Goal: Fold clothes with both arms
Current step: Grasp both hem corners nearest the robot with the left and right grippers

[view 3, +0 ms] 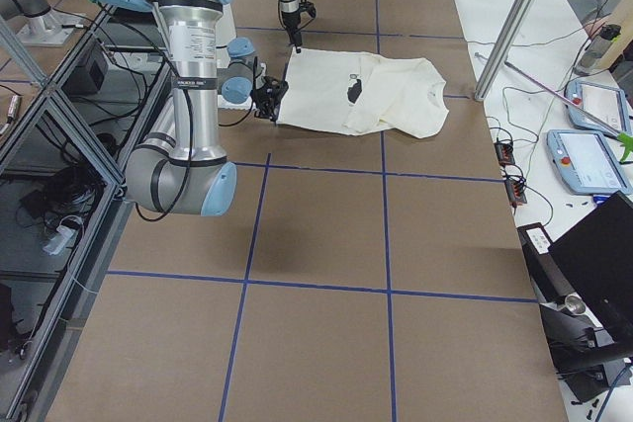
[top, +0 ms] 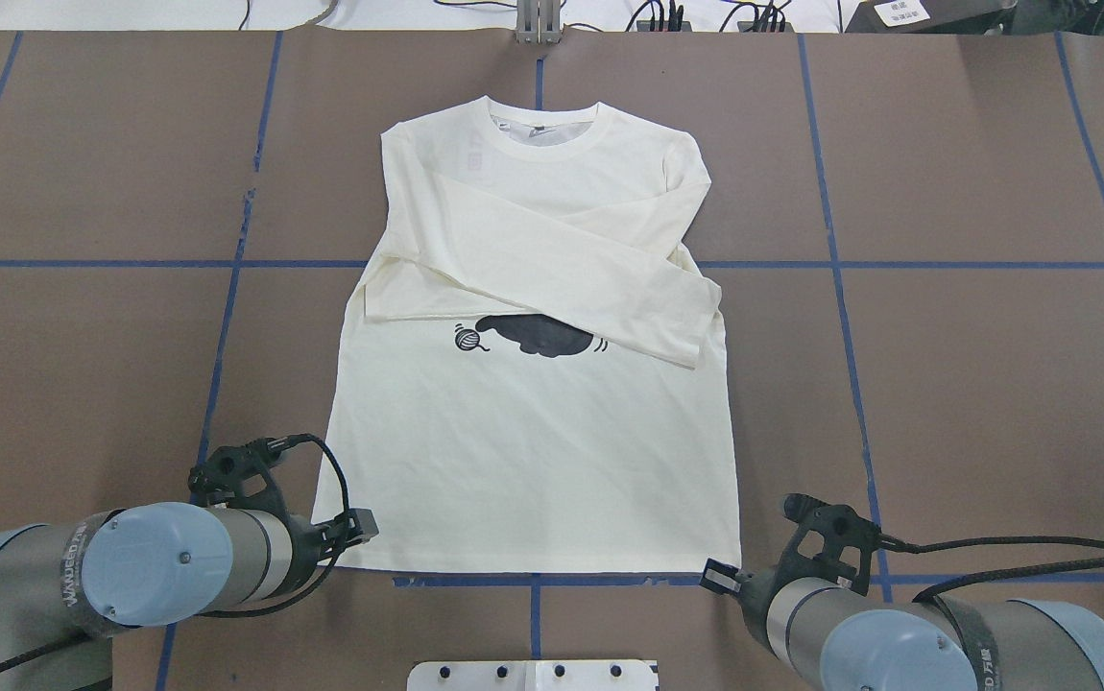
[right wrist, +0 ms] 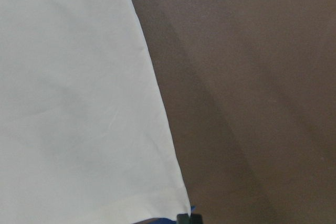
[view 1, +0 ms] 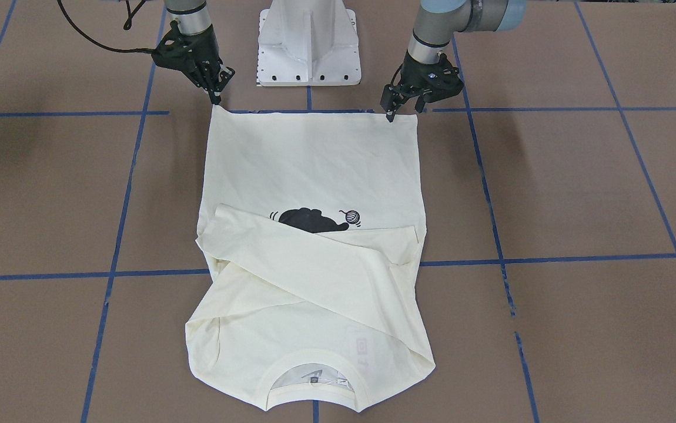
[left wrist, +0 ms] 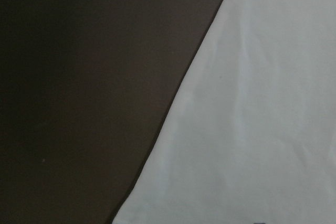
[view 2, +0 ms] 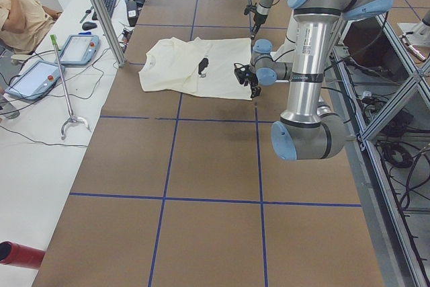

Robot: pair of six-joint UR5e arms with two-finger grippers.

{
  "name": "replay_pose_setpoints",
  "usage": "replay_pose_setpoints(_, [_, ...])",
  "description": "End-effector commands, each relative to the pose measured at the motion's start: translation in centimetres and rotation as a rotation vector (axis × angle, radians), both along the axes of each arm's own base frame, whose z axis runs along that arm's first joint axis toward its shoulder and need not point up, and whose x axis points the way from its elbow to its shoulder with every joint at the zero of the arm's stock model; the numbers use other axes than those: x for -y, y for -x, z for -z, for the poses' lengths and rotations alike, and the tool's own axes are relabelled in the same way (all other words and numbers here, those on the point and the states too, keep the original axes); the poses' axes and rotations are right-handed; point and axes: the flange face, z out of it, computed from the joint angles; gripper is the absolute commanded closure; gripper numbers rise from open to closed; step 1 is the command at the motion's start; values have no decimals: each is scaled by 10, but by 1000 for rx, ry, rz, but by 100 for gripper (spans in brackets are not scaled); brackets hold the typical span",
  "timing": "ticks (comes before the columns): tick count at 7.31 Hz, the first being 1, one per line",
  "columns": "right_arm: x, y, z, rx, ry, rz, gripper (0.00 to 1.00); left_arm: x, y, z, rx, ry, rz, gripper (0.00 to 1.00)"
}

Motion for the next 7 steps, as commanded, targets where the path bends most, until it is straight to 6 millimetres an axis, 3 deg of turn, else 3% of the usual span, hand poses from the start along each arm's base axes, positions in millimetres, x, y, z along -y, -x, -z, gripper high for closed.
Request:
replay_pose_setpoints(1, [0,-1,-2,-4,-2,-4,100,-4,-3,-6,18,8,-3,17])
replay_pose_setpoints(4, [0,-1,-2,-4,-3,-5,100,-5,-3,-18,44,11,-5,23])
replay_pose_setpoints(5, [0,-1,-2,-4,-3,-5,100,-5,-2,-18,42,13,-5,42])
replay_pose_setpoints(6, [0,-1,-2,-4,-3,-5,100,-4,-2,-18,42,13,-4,86])
replay_pose_setpoints(7, [0,-1,-1,-3,-3,-5,100,-5,0,-14,34,14,-8,100])
